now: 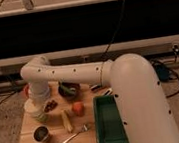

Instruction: Stack cups on top of each other

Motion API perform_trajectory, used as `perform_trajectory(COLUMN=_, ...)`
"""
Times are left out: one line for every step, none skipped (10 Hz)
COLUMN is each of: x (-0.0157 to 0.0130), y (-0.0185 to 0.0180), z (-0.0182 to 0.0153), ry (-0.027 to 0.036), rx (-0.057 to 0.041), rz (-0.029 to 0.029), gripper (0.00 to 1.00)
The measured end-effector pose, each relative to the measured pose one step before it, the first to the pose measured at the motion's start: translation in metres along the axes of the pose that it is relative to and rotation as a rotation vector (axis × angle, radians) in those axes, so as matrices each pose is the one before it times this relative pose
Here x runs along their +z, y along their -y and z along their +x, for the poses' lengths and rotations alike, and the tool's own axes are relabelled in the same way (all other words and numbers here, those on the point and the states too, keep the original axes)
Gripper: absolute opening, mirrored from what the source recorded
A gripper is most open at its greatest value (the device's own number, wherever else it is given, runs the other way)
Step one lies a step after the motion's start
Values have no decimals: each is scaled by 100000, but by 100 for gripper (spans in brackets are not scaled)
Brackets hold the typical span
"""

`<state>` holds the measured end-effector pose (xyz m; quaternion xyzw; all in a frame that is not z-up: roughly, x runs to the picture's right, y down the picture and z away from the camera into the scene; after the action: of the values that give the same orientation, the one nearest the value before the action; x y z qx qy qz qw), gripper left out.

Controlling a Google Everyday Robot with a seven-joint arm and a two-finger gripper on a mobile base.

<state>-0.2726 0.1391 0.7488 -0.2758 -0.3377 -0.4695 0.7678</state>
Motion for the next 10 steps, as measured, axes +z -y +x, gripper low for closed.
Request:
perform_trajectory(x=129, y=112, z=-59, ry=-695, rx=52, rz=-197, gripper=48)
perform_trajectory(x=140, y=181, z=-123, ry=-883, rx=39, rz=-147, gripper=60)
perform_trajectory(x=-6, y=22, z=58, ry=-669, rx=294, rz=107, gripper=68)
perform_trajectory(x=-17, y=-22, z=115, ry=-784, rx=398, rz=143, gripper=75)
perform_trajectory(x=-59, y=26, z=92, ry=-540, rx=388, rz=367, gripper=78)
perform_trajectory(x=-90, y=35, z=94, ry=-708, rx=248, rz=307, gripper=78)
perform_trajectory(x=-77, y=43, z=23, ry=-289, rx=105, rz=250, gripper=78)
perform_trajectory(x=-102, y=66, z=-41, ry=-105, rx=-10, rz=389, gripper=78)
perform_trajectory(x=-531, y=-160, z=109, ry=-316, rx=407, rz=866, gripper=78)
perform_trajectory(x=-938, y=-264, z=110, ry=-373, rx=498, rz=1170, gripper=78)
